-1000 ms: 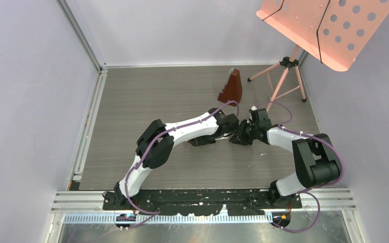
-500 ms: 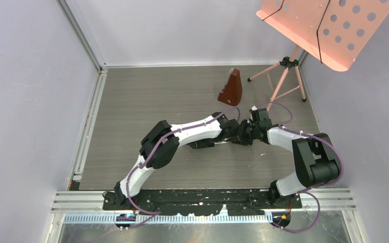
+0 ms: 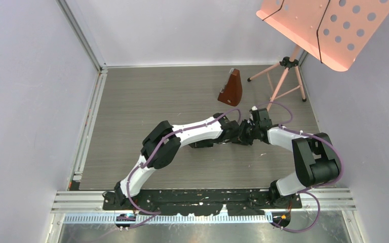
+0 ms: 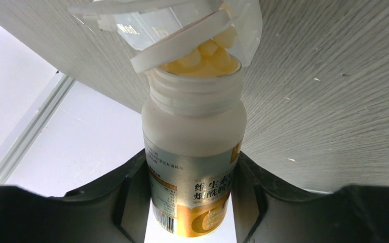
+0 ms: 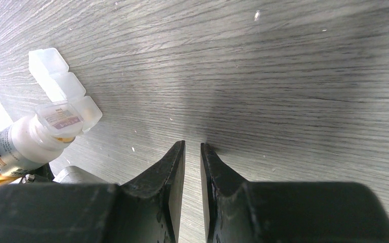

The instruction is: Sort the pills into containers

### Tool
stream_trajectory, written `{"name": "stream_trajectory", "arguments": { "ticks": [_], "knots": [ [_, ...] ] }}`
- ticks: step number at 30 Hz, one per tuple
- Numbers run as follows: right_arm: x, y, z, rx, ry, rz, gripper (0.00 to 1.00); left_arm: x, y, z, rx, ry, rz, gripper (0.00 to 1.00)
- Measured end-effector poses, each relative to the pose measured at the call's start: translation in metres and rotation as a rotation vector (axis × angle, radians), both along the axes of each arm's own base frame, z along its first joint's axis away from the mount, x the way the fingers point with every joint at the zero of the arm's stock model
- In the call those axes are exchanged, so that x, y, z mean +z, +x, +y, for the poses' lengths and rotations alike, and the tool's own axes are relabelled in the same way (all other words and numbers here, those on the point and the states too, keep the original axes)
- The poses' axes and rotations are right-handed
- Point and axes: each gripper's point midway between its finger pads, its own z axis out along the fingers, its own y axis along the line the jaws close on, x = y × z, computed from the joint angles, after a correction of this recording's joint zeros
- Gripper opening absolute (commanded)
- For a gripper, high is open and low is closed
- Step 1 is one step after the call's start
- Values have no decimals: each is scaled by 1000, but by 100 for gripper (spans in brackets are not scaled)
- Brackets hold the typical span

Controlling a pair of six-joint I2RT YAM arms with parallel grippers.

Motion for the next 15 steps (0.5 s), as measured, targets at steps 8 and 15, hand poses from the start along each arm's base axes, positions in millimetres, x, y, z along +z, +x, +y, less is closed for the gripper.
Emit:
{"name": "stream_trajectory", "arguments": {
  "ticks": [8,15],
  "knots": [
    [0,0,0,1,5,3,26,1,1,0,-1,2,-6,1],
    [0,0,0,1,6,3,26,-3,1,-1,3,-10,-13,1]
  ]
}}
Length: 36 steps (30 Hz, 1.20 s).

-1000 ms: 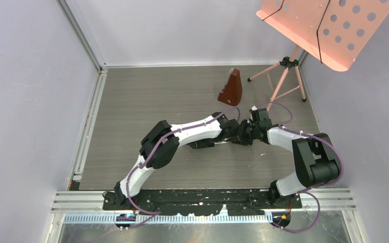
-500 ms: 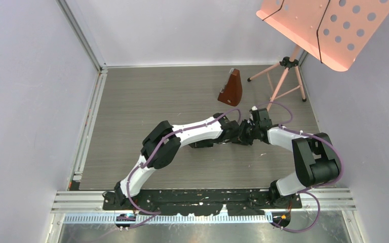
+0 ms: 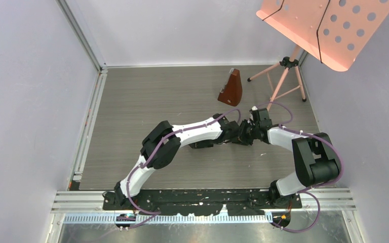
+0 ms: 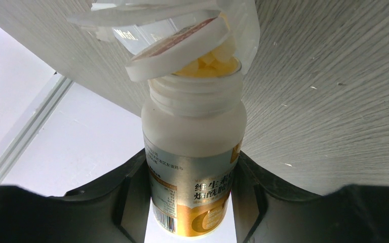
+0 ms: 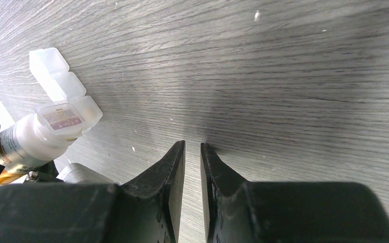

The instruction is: Sort the pills into containers

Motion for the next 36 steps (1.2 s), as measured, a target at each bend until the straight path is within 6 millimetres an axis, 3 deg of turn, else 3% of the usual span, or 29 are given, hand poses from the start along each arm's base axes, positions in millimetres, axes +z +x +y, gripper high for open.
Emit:
{"name": "stream_trajectory", "arguments": {
  "ticks": [7,18,28,36],
  "knots": [
    [0,0,0,0,0,0,26,4,-1,2,24,-48,-17,1],
    [0,0,0,0,1,1,26,34,2,5,79,-209,-79,1],
    [1,0,-1,-2,-4,-1,26,14,-8,12,155,-312,-49,1],
    [1,0,-2,-8,-14,2,26,38,0,7,203,-527,-114,0]
  ]
}}
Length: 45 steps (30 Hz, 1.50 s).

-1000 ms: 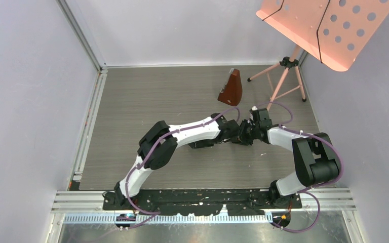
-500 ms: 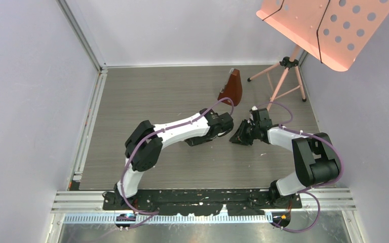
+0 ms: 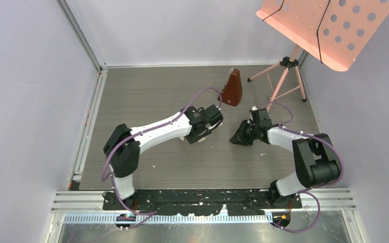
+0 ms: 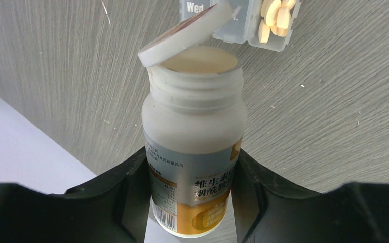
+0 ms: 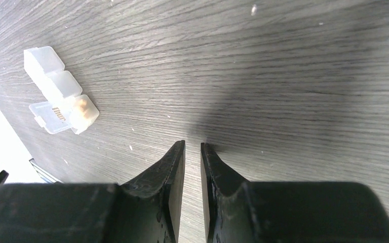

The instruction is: Sort the pills into containers

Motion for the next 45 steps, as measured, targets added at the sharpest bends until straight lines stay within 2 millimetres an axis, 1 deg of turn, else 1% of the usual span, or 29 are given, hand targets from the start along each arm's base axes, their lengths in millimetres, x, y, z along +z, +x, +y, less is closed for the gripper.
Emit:
{"name": "stream_trajectory", "arguments": {
  "ticks": [6,10,18,24,27,30,33,35,36,37,38,41,42,43,45],
  "knots": [
    [0,-4,-3,-3,-16,20,26,8,3,3,29,-105,-36,0],
    [0,-6,-4,-5,-25,35,26,19,4,5,53,-189,-68,0],
    [1,-15,-9,-6,-51,57,29,50,4,10,87,-387,-160,0],
    [3,-24,-15,-3,-80,86,30,73,-4,15,76,-571,-222,0],
    [11,-26,-17,-3,-90,87,34,88,-10,15,51,-675,-249,1],
    [30,-20,-16,4,-84,43,37,105,-15,12,8,-802,-278,2],
    [57,-12,-12,26,-64,-40,40,121,-23,6,-56,-921,-288,3],
    [78,-8,-7,53,-34,-110,43,135,-32,-2,-133,-1015,-285,3],
    [86,-8,-5,64,-19,-137,45,138,-34,-5,-157,-1040,-284,4],
    [97,-8,-1,84,8,-174,46,148,-41,-14,-230,-1108,-291,5],
    [105,-9,3,99,30,-201,49,149,-43,-15,-246,-1122,-291,6],
    [141,-14,14,154,107,-321,57,162,-57,-30,-376,-1237,-302,6],
    [151,-17,17,168,127,-356,62,165,-60,-34,-404,-1258,-300,6],
    [166,-20,21,189,153,-408,64,170,-63,-37,-431,-1279,-298,6],
    [184,-26,26,214,187,-467,71,178,-66,-41,-462,-1313,-298,6]
  ]
}}
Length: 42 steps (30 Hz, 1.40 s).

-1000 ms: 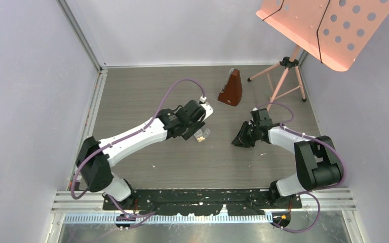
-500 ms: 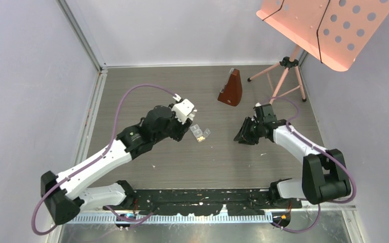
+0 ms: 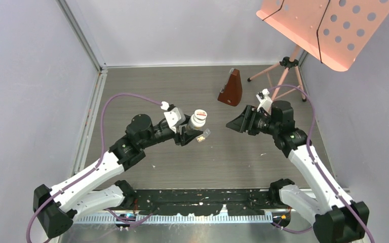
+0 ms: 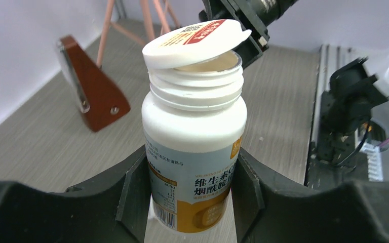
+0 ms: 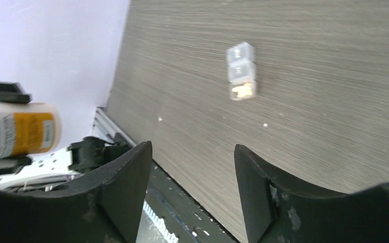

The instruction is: Sort the pills into containers

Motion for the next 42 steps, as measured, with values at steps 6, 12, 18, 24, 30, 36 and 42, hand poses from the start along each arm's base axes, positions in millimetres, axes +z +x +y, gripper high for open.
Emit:
{"name": "stream_trajectory", "arguments": {
  "ticks": [6,12,18,24,30,36,42],
  "knots": [
    [59,-31,24,134,95,-189,75,33,-18,-18,-138,-172,-13,8],
    [127,-80,58,304,129,-426,80,32,-28,-37,-245,-221,101,9],
    [167,-85,57,260,133,-574,85,33,-31,-39,-260,-229,155,10],
    [179,-76,66,228,69,-609,86,40,-32,-40,-268,-235,156,12],
    [168,-62,82,219,-20,-591,86,28,-30,-43,-266,-207,191,14],
    [151,-56,92,222,-71,-556,83,22,-29,-44,-262,-192,209,17],
    [146,-55,100,232,-95,-531,67,19,-29,-44,-257,-182,221,25]
  ]
}}
